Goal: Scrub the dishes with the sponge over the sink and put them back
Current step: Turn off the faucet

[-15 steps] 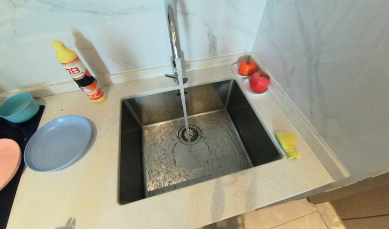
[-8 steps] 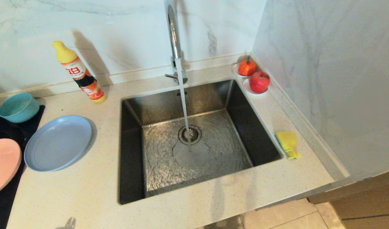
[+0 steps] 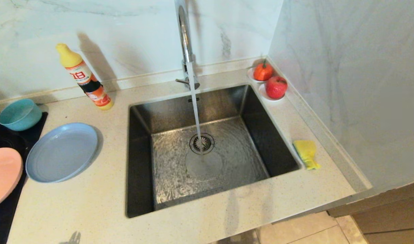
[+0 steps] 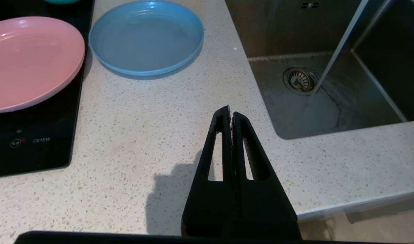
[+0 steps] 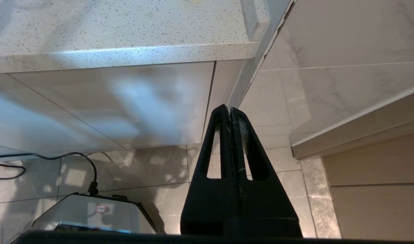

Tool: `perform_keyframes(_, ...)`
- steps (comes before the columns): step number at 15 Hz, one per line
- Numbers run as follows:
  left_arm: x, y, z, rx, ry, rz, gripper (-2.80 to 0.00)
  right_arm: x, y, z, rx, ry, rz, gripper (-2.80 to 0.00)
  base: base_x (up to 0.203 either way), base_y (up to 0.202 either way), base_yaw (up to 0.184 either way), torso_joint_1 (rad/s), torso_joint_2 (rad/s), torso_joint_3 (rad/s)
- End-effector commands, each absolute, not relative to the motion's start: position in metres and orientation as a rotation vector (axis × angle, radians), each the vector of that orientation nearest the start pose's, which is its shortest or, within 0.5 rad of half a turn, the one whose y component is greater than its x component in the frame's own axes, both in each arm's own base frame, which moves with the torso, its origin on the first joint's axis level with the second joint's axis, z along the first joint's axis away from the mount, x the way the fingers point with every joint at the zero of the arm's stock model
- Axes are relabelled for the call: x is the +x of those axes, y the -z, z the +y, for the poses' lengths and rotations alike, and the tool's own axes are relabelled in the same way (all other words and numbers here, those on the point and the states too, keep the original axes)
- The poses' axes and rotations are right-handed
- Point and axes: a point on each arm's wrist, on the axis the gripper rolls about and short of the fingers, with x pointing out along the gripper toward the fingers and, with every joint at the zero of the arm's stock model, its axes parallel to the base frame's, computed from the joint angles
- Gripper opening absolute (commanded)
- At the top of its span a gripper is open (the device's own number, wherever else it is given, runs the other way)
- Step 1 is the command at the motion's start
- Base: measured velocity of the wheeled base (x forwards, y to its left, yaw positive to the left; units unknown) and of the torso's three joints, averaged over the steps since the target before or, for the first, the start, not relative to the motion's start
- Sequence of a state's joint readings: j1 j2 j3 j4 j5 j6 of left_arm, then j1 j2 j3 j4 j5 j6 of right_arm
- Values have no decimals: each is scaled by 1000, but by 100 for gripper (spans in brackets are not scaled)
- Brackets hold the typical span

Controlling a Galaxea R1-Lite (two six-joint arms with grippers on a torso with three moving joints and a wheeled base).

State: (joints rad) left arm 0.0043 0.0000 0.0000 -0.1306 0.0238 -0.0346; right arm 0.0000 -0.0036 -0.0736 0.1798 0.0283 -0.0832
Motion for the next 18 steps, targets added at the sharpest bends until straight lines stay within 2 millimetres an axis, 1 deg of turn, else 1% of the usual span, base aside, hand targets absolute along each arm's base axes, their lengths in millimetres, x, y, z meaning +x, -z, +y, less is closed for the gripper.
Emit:
perform_keyframes(1,-20,-78,0,-36,-28,-90,-280,-29,-77,1,-83,-34,106,-280,0,0,0,0,0,0)
perform_keyframes(8,-20,-78,0,-30,-28,-89,-280,-29,-77,1,-83,-34,106,-280,0,0,0,0,0,0)
perform_keyframes(10,-21,-82,0,-33,-22,-110,-280,-29,-77,1,-83,-34,106,-280,0,0,0,0,0,0)
perform_keyframes(11,-25,-95,0,-36,-16,-147,-280,-29,-77,1,-83,-33,106,-280,0,0,0,0,0,0)
perform_keyframes(13,-42,-138,-1,-33,28,-227,-280,-29,-77,1,-81,-34,106,-280,0,0,0,0,0,0)
perform_keyframes(14,-50,-161,-2,-29,74,-241,-280,-29,-77,1,-84,-32,106,-280,0,0,0,0,0,0)
perform_keyframes(15,-49,-180,-3,-32,120,-204,-280,-29,-77,1,-82,-34,106,-280,0,0,0,0,0,0)
perform_keyframes(16,-39,-195,-4,-48,149,-140,-280,-29,-77,1,-83,-34,106,-280,0,0,0,0,0,0)
perform_keyframes(18,-2,-230,-4,-109,194,19,-280,-29,-77,1,-82,-34,106,-280,0,0,0,0,0,0)
